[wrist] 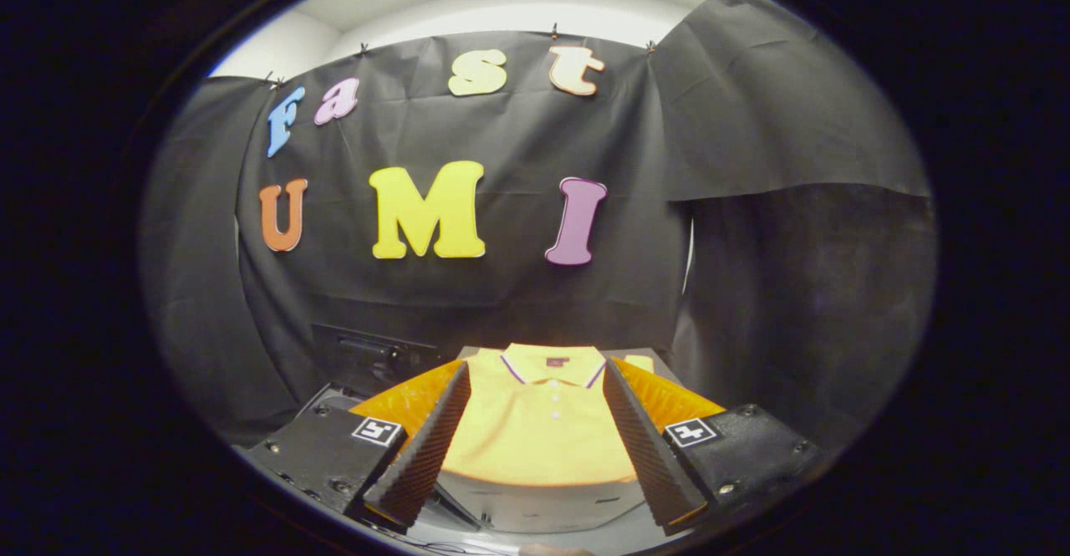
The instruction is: Put the clothes into the washing machine and then close the washing machine lid.
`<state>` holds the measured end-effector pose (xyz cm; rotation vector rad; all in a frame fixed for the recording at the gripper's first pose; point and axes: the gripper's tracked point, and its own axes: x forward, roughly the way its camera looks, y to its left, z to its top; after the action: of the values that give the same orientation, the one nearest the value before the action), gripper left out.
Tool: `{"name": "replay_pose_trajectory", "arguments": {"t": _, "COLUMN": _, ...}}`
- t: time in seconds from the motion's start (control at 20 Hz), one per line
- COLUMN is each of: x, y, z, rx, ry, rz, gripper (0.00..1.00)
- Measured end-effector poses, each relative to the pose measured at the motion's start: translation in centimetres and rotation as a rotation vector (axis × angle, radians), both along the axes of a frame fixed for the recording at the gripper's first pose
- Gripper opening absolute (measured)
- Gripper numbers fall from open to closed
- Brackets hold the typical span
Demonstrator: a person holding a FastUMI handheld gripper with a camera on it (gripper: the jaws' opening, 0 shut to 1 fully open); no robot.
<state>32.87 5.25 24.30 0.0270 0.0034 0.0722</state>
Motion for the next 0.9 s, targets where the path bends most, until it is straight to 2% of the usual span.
{"name": "replay_pose_trajectory", "arguments": {"t": 0.3, "x": 8.8, "y": -1.1, "z": -1.7, "rx": -0.017, "ry": 0.122, "rz": -0.029, "gripper": 0.99}}
{"name": "replay_pose_trajectory", "arguments": {"t": 0.5, "x": 13.6, "y": -1.3, "z": -4.7, "rx": -0.033, "ry": 0.24, "rz": -0.042, "gripper": 0.99}}
{"name": "replay_pose_trajectory", "arguments": {"t": 0.7, "x": 16.0, "y": -0.9, "z": -8.7, "rx": -0.047, "ry": 0.389, "rz": -0.017, "gripper": 0.99}}
{"name": "replay_pose_trajectory", "arguments": {"t": 0.9, "x": 17.1, "y": -0.8, "z": -12.1, "rx": -0.023, "ry": 0.533, "rz": -0.032, "gripper": 1.0}}
